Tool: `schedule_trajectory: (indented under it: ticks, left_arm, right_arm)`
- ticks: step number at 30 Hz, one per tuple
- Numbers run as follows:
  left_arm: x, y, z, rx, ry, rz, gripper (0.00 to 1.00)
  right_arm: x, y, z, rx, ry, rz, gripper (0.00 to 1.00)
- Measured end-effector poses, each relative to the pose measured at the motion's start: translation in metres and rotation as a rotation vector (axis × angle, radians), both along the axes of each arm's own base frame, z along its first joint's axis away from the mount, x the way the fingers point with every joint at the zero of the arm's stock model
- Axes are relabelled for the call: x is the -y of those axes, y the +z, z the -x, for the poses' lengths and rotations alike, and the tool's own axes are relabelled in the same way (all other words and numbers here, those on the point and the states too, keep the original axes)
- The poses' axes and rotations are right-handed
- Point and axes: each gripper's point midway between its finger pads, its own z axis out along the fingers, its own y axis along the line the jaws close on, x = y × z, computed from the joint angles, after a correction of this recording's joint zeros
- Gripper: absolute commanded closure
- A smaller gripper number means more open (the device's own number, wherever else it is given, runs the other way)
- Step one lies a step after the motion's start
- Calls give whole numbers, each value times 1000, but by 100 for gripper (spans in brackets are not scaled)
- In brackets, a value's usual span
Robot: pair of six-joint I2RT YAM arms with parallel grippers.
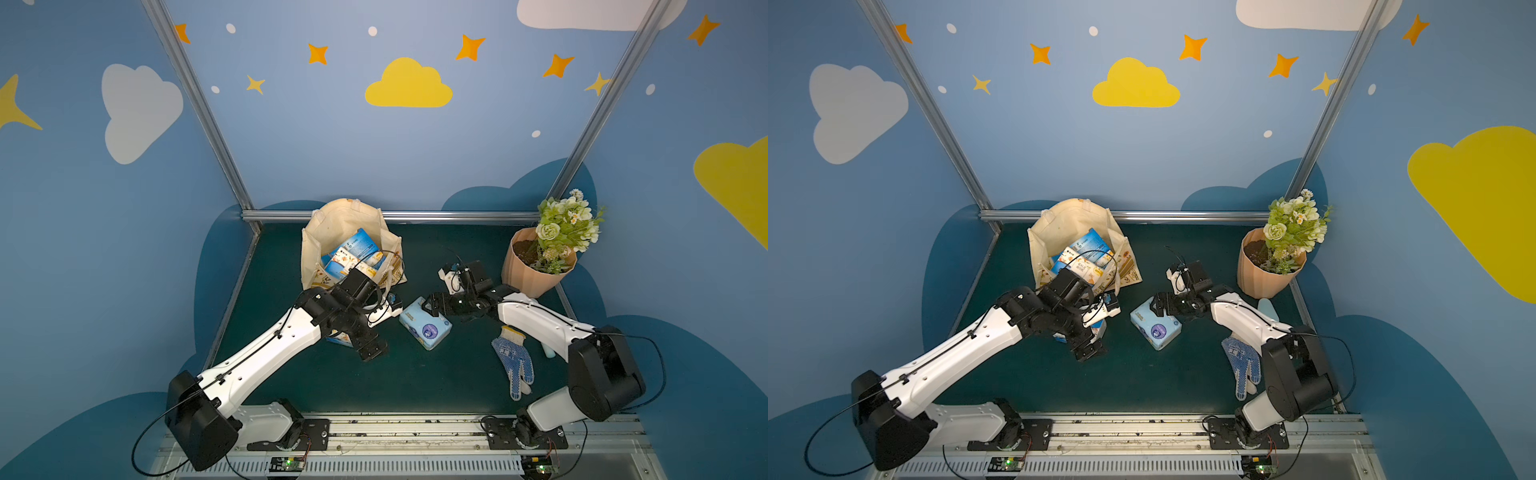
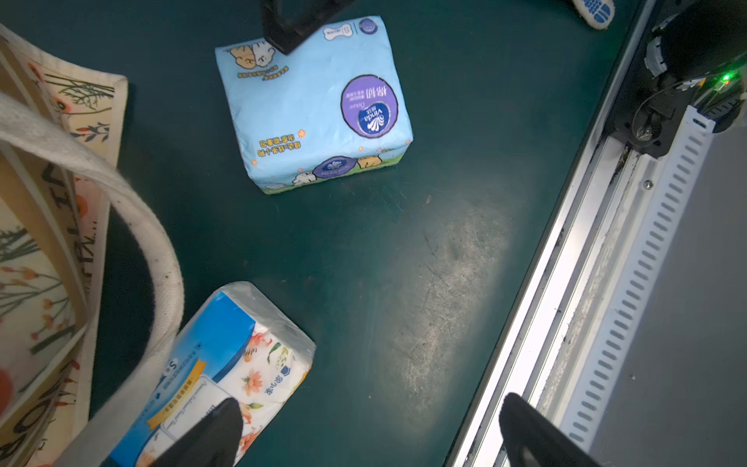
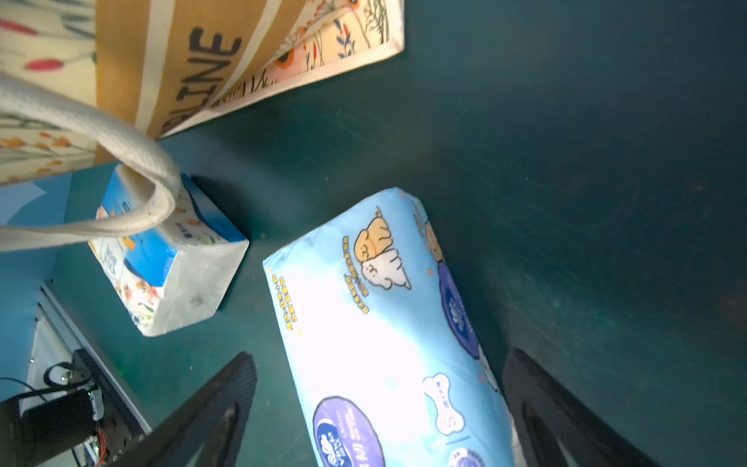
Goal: Put tissues into the canvas bag
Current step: Adjust the pack of facial tissues at the center of the board.
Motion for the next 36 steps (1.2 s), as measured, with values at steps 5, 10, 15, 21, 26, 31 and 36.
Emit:
schedule_trajectory:
  ticks: [5,10,15,21,26,31,36]
  left_arm:
    - [-11,6,-3,63,30,-16,0]
    - [-20,0,-2,72,52,-44,0]
    - [-26,-3,-2,63,75,-53,0]
    - [-29,-1,-3,66,95,-46,0]
    - [-34,-10,0,38,112,-56,0]
    - [-35,-13,1,31,116,-58,0]
    - [-38,-19,2,55,48,-96,0]
  right_arm:
    - [-15,-8,20,40,93,95,3]
    - [-18,-17,27,102,136,213,3]
    - [-18,-23,24,178,156,339,3]
    - [-30,-14,28,289,194,455,3]
    - [-41,-7,36,356,220,533,3]
    - [-45,-26,34,362,234,663,3]
    - [-36,-35,31,320,214,668,3]
